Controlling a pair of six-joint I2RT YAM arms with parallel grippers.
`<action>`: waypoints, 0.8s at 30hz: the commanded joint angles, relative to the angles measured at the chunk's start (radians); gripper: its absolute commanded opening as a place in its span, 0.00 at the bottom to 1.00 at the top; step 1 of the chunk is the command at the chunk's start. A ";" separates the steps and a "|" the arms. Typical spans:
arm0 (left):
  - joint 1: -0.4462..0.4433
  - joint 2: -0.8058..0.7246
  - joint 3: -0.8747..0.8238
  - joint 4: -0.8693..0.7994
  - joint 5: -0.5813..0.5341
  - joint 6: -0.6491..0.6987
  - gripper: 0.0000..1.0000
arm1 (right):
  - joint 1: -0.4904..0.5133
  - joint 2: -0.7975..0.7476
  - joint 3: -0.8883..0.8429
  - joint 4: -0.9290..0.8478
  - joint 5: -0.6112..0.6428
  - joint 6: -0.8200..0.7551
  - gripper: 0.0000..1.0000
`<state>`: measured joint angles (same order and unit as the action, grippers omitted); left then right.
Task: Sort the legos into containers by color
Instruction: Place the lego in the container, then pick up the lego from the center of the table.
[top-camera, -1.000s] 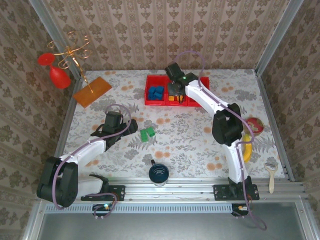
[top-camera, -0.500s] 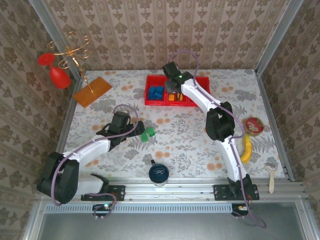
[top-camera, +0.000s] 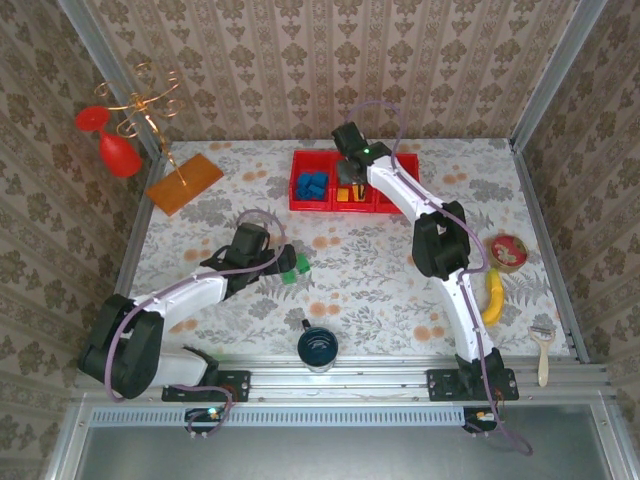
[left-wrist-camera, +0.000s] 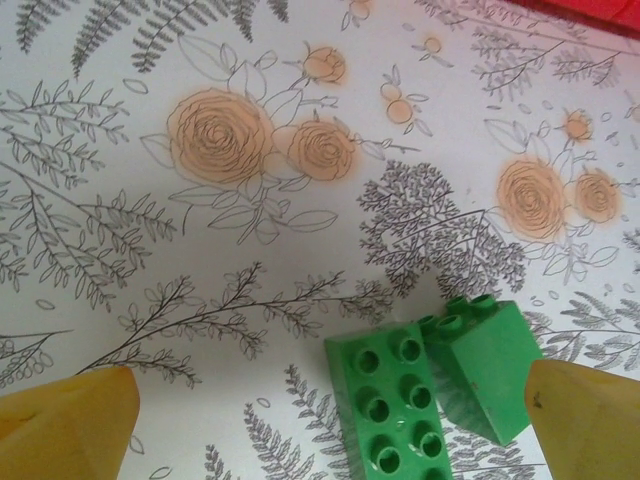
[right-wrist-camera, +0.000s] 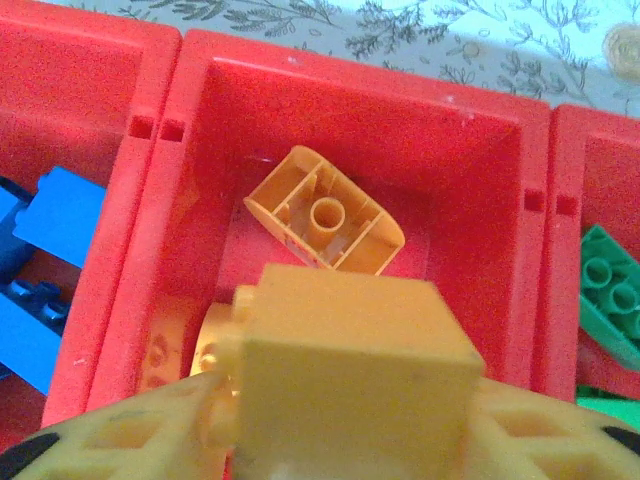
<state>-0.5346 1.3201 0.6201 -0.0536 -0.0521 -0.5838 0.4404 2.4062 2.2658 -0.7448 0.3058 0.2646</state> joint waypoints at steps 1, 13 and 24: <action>-0.010 0.001 0.028 0.012 -0.005 0.018 1.00 | -0.005 0.018 0.035 -0.005 -0.009 0.009 0.60; -0.031 -0.007 0.029 -0.006 -0.003 0.019 1.00 | -0.002 -0.047 0.015 -0.026 -0.034 0.015 0.70; -0.084 0.007 0.004 -0.011 0.011 0.004 0.93 | 0.024 -0.283 -0.287 0.039 -0.032 0.079 0.80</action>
<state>-0.6006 1.3201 0.6273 -0.0521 -0.0483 -0.5838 0.4545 2.2185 2.0392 -0.7280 0.2787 0.2955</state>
